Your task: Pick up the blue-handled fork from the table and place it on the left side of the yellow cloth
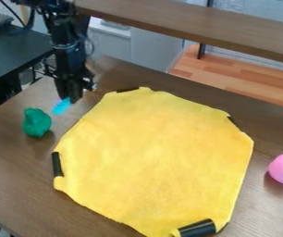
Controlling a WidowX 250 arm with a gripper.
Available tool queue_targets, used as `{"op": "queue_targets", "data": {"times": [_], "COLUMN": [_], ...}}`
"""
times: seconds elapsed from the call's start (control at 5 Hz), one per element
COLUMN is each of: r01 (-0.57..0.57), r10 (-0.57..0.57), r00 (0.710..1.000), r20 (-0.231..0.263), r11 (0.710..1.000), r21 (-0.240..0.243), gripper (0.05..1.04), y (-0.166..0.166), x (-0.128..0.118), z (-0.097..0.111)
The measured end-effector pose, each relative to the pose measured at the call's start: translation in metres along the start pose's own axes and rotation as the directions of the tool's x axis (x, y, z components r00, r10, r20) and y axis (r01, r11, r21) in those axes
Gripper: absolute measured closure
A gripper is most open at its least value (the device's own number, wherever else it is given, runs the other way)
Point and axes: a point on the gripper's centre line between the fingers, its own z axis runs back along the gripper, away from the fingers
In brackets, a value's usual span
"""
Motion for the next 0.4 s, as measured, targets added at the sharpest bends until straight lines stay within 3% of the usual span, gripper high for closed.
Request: {"op": "queue_targets", "data": {"times": [0.2,0.4], "r01": [-0.134,-0.170], "r10": [0.127,0.154], "r00": [0.986,0.981], "r20": [-0.103,-0.122], "r11": [0.989,0.976], "r21": [-0.058,-0.137], "gripper": [0.850,0.850], "y": [-0.029,-0.048], "x": [-0.022,-0.041], "z": [-0.008,-0.008]}}
